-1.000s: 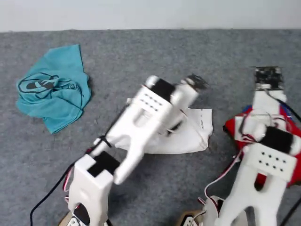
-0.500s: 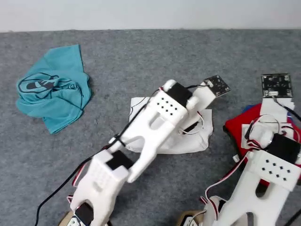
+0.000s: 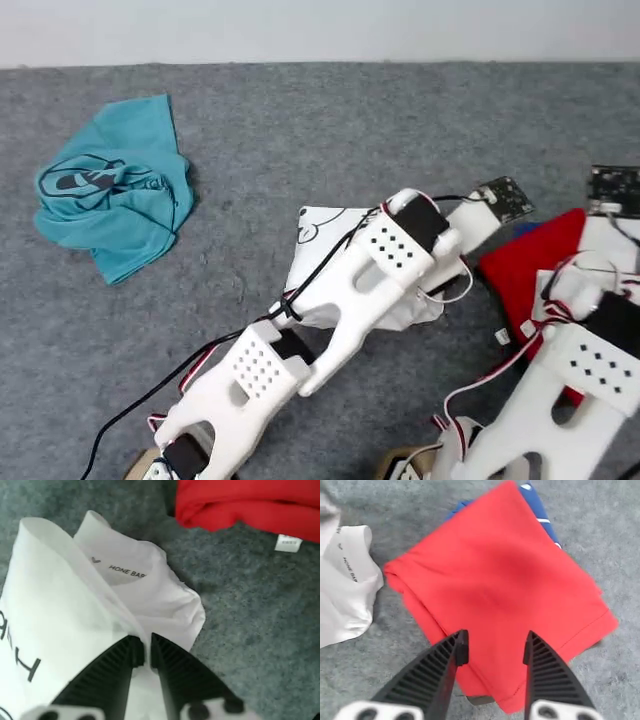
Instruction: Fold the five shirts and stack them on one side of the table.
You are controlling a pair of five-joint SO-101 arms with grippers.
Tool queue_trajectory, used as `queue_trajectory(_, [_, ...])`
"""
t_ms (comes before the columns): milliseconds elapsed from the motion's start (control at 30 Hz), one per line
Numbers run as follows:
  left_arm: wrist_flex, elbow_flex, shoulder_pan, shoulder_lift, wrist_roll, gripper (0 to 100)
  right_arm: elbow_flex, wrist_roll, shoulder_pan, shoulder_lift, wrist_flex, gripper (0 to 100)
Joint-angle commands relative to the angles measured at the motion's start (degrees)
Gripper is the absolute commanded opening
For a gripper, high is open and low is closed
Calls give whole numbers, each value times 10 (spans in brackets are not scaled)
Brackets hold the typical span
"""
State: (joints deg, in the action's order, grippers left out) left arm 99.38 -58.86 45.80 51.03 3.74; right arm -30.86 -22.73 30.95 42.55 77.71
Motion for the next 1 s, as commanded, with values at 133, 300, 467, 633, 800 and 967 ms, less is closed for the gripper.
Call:
queue_trajectory(133, [10,-27,4,22,-4,16,26,-4,11,14,-11,190])
queue_trajectory(300, [-1,-47,6,40,-4,83,26,-4,12,14,-9,190])
queue_trajectory(467, [1,-81,4,42,-4,176,27,-4,15,14,-9,190])
queue_trajectory(633, [2,-118,4,37,-4,194,27,-4,15,15,-8,190])
queue_trajectory(800, [13,-185,-65,36,-4,194,26,-4,11,14,-8,190])
queue_trajectory(967, [13,-194,-191,27,-4,194,23,-1,-55,13,-6,190])
